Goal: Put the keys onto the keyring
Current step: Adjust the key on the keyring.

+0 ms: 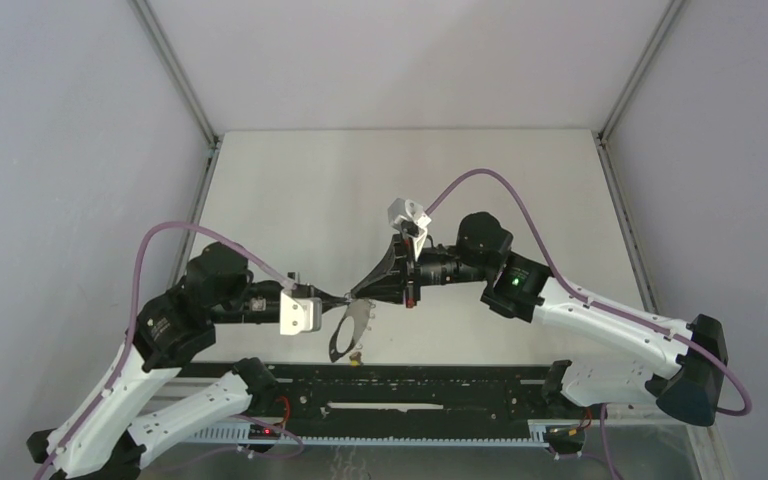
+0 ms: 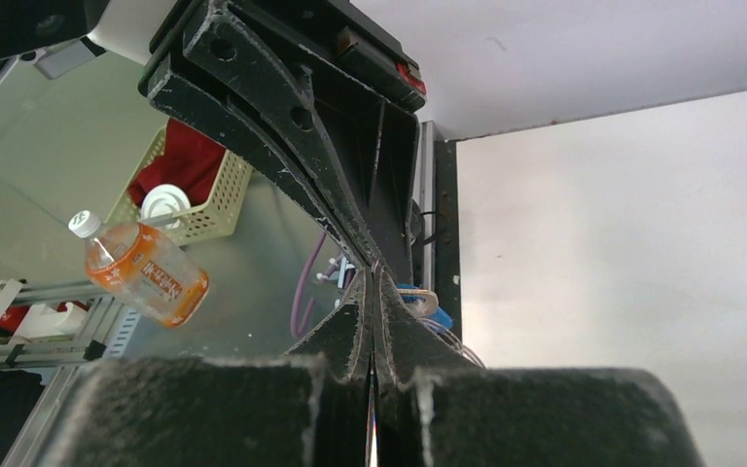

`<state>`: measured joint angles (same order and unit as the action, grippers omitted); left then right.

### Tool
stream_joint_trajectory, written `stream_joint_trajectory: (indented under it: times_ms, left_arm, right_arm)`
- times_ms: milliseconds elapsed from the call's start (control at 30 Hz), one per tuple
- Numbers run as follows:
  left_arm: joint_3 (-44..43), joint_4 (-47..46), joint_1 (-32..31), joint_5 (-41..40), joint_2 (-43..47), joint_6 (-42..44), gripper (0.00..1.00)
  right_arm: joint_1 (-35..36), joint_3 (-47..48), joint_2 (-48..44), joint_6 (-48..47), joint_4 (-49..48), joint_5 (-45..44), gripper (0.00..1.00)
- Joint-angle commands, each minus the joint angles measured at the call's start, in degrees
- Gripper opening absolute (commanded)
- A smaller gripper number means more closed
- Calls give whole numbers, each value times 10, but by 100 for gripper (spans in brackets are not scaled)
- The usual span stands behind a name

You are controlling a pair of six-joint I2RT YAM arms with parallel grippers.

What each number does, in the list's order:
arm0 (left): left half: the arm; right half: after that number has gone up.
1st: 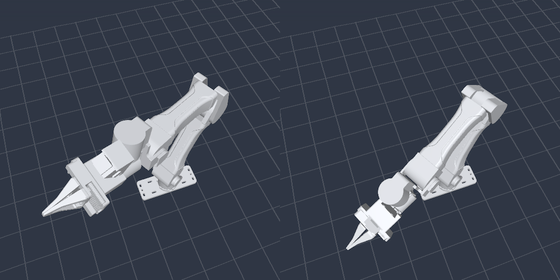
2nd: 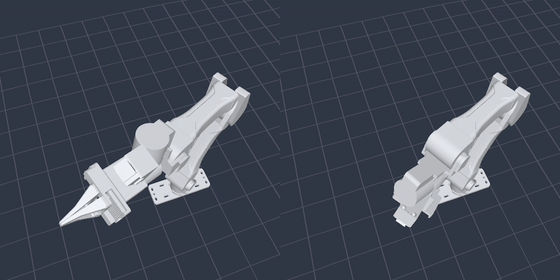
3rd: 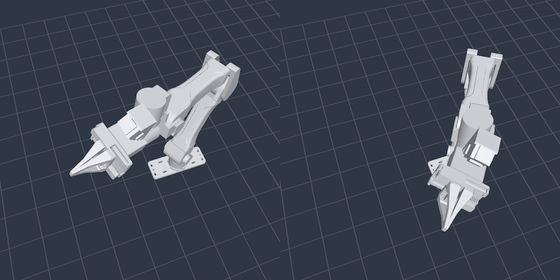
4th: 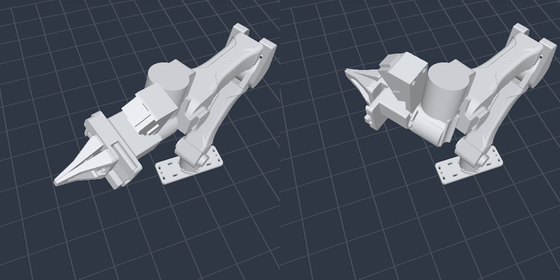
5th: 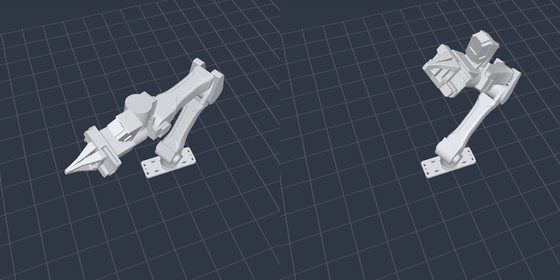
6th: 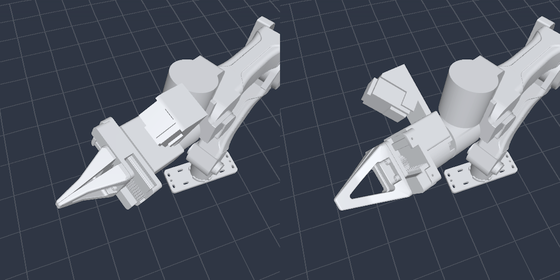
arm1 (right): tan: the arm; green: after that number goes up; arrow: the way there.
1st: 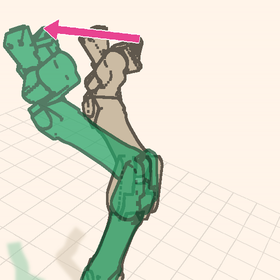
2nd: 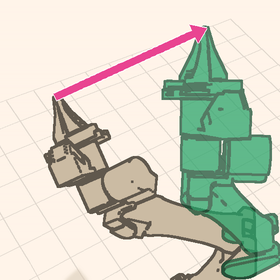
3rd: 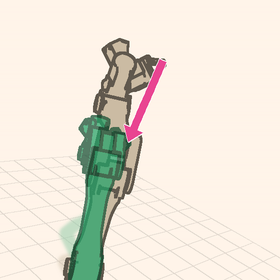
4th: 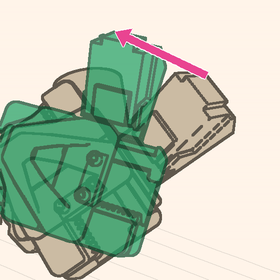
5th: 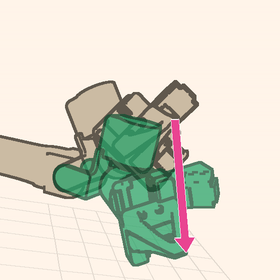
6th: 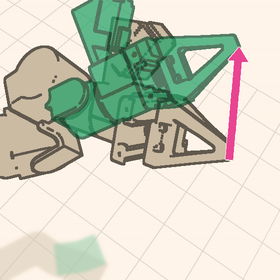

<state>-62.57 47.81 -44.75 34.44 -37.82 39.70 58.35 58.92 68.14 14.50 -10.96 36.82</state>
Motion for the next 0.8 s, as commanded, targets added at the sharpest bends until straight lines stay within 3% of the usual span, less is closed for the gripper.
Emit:
stream_joint_trajectory:
  times_ms: [0,300,533,767]
  left_arm:
    - [14,-10,-11,-12,7,30,4]
    - [30,0,-30,-38,22,62,1]
    - [29,11,-35,-19,22,71,5]
    - [13,-36,-34,-106,34,-41,33]
  right_arm:
    - [5,7,-12,9,-27,-21,0]
    - [3,-1,-16,13,-36,-26,0]
    - [2,-10,-21,16,-42,-32,0]
    - [-1,-26,-31,18,-59,-8,0]
